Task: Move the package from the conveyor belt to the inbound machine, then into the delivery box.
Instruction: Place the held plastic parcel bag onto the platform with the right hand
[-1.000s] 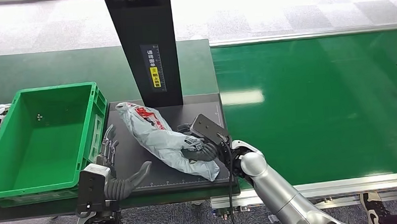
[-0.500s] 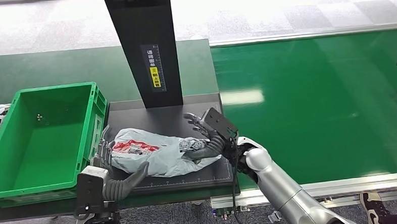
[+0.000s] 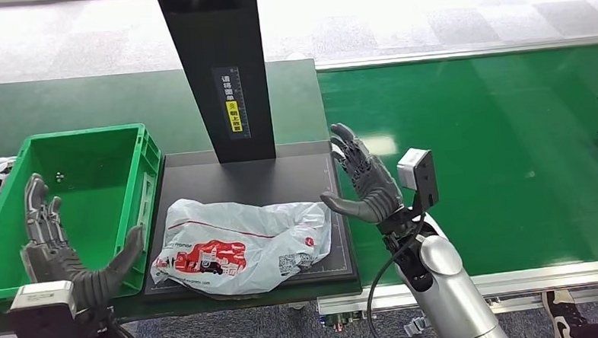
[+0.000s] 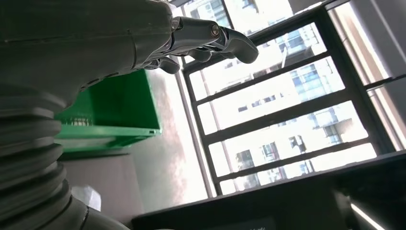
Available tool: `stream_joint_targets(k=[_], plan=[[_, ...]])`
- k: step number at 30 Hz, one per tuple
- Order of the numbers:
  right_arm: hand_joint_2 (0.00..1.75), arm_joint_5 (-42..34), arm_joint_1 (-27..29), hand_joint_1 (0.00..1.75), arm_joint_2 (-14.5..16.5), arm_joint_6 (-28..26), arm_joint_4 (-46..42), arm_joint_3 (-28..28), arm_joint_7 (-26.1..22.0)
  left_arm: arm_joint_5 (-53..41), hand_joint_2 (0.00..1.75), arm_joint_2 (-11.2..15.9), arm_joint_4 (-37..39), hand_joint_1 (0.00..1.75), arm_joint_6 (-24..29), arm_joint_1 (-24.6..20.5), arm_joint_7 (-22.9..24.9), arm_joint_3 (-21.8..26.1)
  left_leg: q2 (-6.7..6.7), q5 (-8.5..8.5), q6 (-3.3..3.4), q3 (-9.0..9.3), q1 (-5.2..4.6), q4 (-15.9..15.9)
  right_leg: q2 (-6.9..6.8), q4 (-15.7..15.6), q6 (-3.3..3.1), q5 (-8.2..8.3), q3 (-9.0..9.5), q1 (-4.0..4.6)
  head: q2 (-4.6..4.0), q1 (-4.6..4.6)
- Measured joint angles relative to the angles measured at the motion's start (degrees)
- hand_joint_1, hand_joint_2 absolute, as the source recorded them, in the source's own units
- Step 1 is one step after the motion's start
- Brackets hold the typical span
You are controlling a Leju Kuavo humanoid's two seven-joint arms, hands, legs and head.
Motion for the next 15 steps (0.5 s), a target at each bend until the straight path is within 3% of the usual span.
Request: stream_joint_targets(k=[4,8,15], plan=[[1.75,-0.2,1.0,0.00,0.8,0.2,-2.6,-3.4,-0.6,-4.6,1.75,0.3,-2.9,0.00,-2.4,0.3,2.2,0.4,-0.01,0.00,0.00,0.02,0.00,0.0,0.00,0.0,0.01,0.01,0.02,-0.01,0.00,0.00],[1.75,-0.6,1.5,0.00,1.4,1.3,-3.7,-5.4,-1.4,-10.0,1.75,0.4,-3.2,0.00,-8.1,0.1,5.5,-0.8,0.00,0.00,0.00,0.04,-0.01,0.0,0.00,0.0,0.01,0.01,0.02,-0.02,0.00,0.00],[1.75,-0.9,0.1,0.00,2.5,2.4,-3.4,-6.5,-1.6,-16.3,1.75,0.9,4.5,0.00,-16.3,-2.3,9.6,-9.1,0.00,0.00,0.00,0.04,-0.02,0.0,0.00,0.0,0.01,0.01,0.02,-0.03,0.00,0.00]])
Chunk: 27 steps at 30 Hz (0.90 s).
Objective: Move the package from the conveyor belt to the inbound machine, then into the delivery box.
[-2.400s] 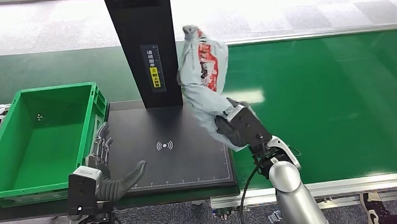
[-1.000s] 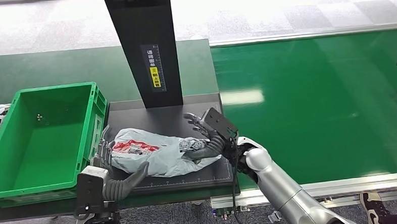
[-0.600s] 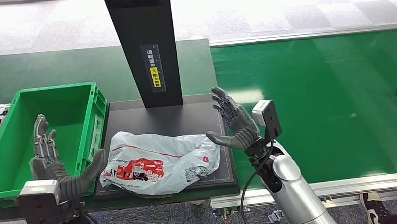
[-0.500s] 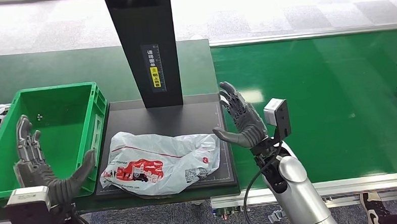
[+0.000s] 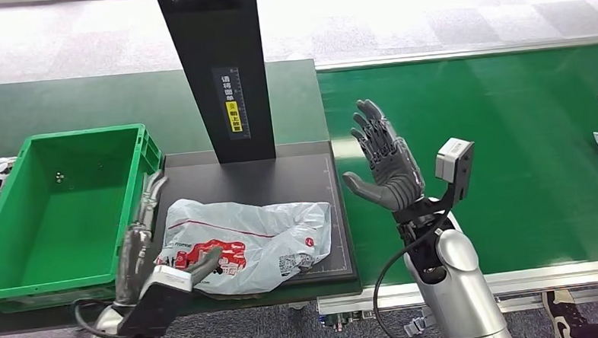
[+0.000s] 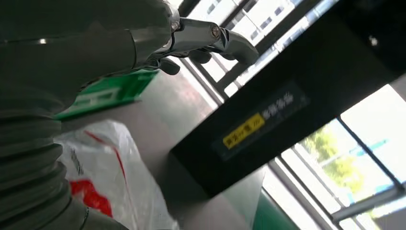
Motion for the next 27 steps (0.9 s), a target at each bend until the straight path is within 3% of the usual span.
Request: stream_joint_targets(k=[9,18,25,27], plan=[[1.75,-0.8,-0.7,0.00,0.1,-0.2,0.5,-0.7,-0.3,1.3,1.75,3.1,15.9,0.00,-3.1,-5.0,0.8,-8.7,0.00,0.00,0.00,-0.01,0.00,0.0,0.00,0.0,0.00,0.00,-0.02,0.01,0.00,0.00],[1.75,-1.5,-0.8,0.00,0.1,-0.7,0.7,-1.1,-0.5,2.5,1.75,4.0,30.5,0.00,-4.6,-9.9,0.8,-13.6,0.00,0.00,0.00,-0.02,0.00,0.0,0.00,0.0,0.00,0.00,-0.01,0.00,0.00,0.00],[1.75,-1.7,-0.7,0.00,0.1,-1.1,0.7,-1.2,-0.7,2.1,1.75,4.3,36.7,0.00,-5.2,-12.8,0.3,-15.9,-0.04,0.00,0.00,0.04,0.00,0.0,-0.04,0.0,0.00,0.00,0.07,0.00,0.00,0.00],[1.75,-1.7,-0.7,0.00,0.1,-1.2,0.7,-1.3,-0.7,1.8,1.75,4.3,37.8,0.87,-5.3,-13.5,0.2,-16.5,-0.06,0.00,0.00,0.08,0.00,0.0,-0.07,0.0,0.00,0.00,0.13,0.00,0.00,0.00]])
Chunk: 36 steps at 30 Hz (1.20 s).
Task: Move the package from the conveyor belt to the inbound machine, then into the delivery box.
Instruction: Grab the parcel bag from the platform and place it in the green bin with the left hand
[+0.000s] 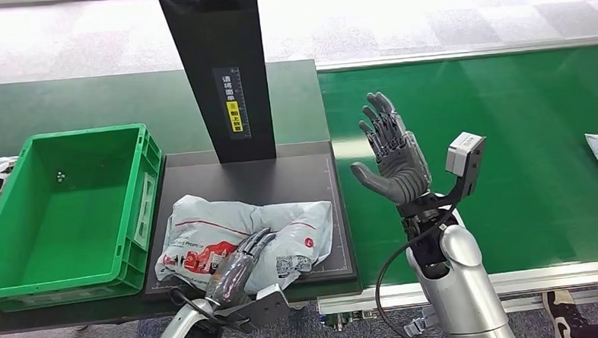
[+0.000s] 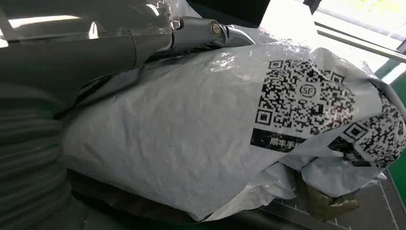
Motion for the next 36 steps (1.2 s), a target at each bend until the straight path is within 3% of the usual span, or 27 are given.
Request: stream_joint_targets(k=[2,10,16,25,36], plan=[[1.75,0.0,0.0,0.00,0.0,0.0,0.0,-0.1,0.0,-0.2,1.75,0.0,1.0,1.75,0.0,-0.7,-0.4,-0.6,-0.03,0.00,0.00,0.05,0.00,0.0,-0.03,0.0,0.00,0.00,0.07,0.00,0.00,0.00],[1.75,0.0,-0.6,0.00,0.0,-0.1,0.7,-0.1,-0.1,2.3,1.75,0.0,2.9,1.75,1.9,-2.6,-3.2,-1.4,-0.08,0.03,0.02,0.14,0.00,0.0,-0.08,0.0,0.01,0.01,0.18,0.00,0.00,0.00],[1.75,0.0,-0.6,0.00,0.0,-0.3,1.2,-0.1,-0.1,5.4,1.75,0.9,-0.3,1.75,4.0,-1.9,-4.3,-1.2,-0.07,0.02,0.01,0.06,0.00,0.0,-0.07,0.0,0.00,0.00,0.08,0.00,0.00,-0.01],[1.75,0.0,-0.6,0.00,0.0,-1.2,2.2,-0.1,-0.6,10.8,1.75,3.7,-13.2,1.75,9.7,1.4,-7.7,1.4,-0.06,0.02,0.00,-0.08,0.01,0.0,-0.06,0.0,-0.01,-0.01,-0.08,0.03,0.00,0.00],[1.75,-0.2,-0.6,0.00,0.0,-2.0,2.7,0.2,-0.8,17.9,1.75,5.9,-34.1,1.75,22.3,6.2,-14.9,9.2,-0.06,0.02,0.00,-0.12,0.01,0.0,-0.07,0.0,-0.01,-0.01,-0.10,0.03,0.00,0.00]])
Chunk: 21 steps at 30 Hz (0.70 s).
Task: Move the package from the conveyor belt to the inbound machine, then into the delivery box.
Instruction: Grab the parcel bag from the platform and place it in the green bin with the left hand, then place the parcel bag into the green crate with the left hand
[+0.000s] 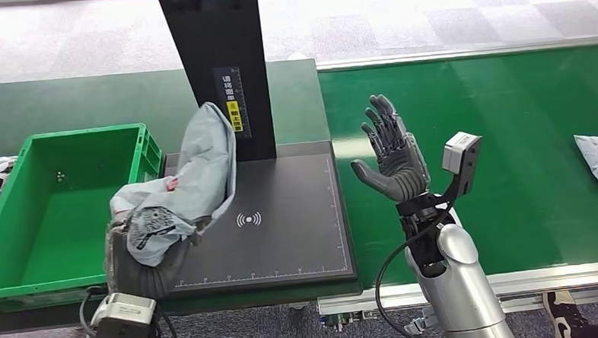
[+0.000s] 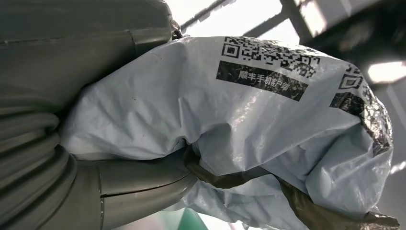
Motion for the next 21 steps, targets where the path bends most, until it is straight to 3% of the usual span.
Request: stream_joint_targets(k=[5,10,15,21], plan=[[1.75,0.2,0.1,0.00,0.2,-0.3,-0.1,0.1,0.0,0.6,1.75,0.2,-3.1,1.75,3.6,-0.5,0.3,6.1,0.00,0.02,-0.02,0.04,0.00,0.0,0.00,0.0,0.00,0.00,0.01,0.01,0.00,0.00],[1.75,0.7,0.3,0.00,0.5,-0.2,-0.6,0.1,0.2,0.7,1.75,0.1,-1.3,1.75,2.9,-2.7,3.0,14.0,0.00,0.03,-0.04,0.05,0.01,0.0,0.01,0.0,0.00,0.01,0.01,0.01,0.00,0.00],[1.75,0.7,0.8,0.00,0.4,0.0,-1.1,0.0,0.4,0.3,1.75,0.1,6.6,1.75,2.1,-6.4,4.0,20.1,0.01,0.04,-0.04,0.05,0.01,0.0,0.02,0.0,0.00,0.01,-0.01,0.01,0.00,-0.01],[1.75,0.6,1.0,0.00,0.4,0.2,-1.3,-0.1,0.4,-1.3,1.75,0.4,19.5,1.75,1.5,-13.7,6.1,23.5,0.01,0.04,-0.05,0.04,0.01,0.0,0.02,0.0,-0.01,0.02,-0.01,0.00,0.00,0.00]])
